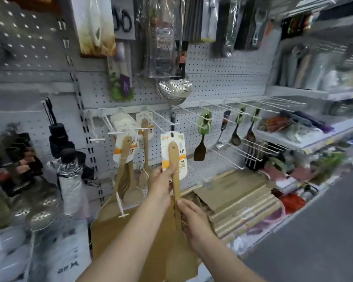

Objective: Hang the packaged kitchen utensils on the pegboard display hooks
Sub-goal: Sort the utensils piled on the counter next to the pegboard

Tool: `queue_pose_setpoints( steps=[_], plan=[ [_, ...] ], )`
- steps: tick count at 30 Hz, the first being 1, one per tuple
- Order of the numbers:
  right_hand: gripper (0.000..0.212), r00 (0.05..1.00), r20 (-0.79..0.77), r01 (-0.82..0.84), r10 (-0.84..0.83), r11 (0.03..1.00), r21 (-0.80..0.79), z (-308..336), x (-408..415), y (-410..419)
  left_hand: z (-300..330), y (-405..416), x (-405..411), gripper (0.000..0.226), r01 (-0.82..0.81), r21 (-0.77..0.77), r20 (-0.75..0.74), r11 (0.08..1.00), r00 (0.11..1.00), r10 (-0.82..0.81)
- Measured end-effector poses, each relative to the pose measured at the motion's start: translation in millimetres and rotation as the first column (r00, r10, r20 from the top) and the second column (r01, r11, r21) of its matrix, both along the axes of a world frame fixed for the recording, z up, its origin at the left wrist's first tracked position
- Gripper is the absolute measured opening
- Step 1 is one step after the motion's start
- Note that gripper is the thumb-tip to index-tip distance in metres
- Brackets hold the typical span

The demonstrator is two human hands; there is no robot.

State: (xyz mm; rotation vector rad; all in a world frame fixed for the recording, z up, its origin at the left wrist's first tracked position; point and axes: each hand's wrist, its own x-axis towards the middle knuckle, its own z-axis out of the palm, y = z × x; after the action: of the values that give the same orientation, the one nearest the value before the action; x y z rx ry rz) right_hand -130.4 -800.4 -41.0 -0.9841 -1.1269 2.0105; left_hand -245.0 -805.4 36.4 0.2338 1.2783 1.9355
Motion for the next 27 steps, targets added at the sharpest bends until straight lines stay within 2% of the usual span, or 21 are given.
queue_pose_setpoints(
  steps=[5,12,18,21,27],
  plan=[
    [0.018,0.983,0.028,-0.181,0.181,0.984,-0.002,-4,0,52,-1,26,5,0.012,-0.16,-0.003,0.031,0.987,0.987,0.16],
    [0.02,0.947,0.054,-0.313,0.315,0.948,-0.053,-21,-3,100,-9,50,11,0.007,-0.293,-0.035,0.023,0.956,0.956,0.294],
    [0.015,0.921,0.038,-0.382,0.387,0.92,-0.091,-26,-25,124,-20,70,-9,0.019,-0.351,-0.054,-0.004,0.935,0.936,0.351],
    [0.021,0.928,0.05,-0.364,0.369,0.927,-0.088,-28,-47,139,-21,83,-29,0.025,-0.352,-0.055,-0.014,0.934,0.936,0.351],
    [0.015,0.918,0.079,-0.384,0.388,0.921,-0.063,-25,-99,160,-18,110,-80,0.009,-0.354,-0.058,-0.031,0.933,0.935,0.353]
  ],
)
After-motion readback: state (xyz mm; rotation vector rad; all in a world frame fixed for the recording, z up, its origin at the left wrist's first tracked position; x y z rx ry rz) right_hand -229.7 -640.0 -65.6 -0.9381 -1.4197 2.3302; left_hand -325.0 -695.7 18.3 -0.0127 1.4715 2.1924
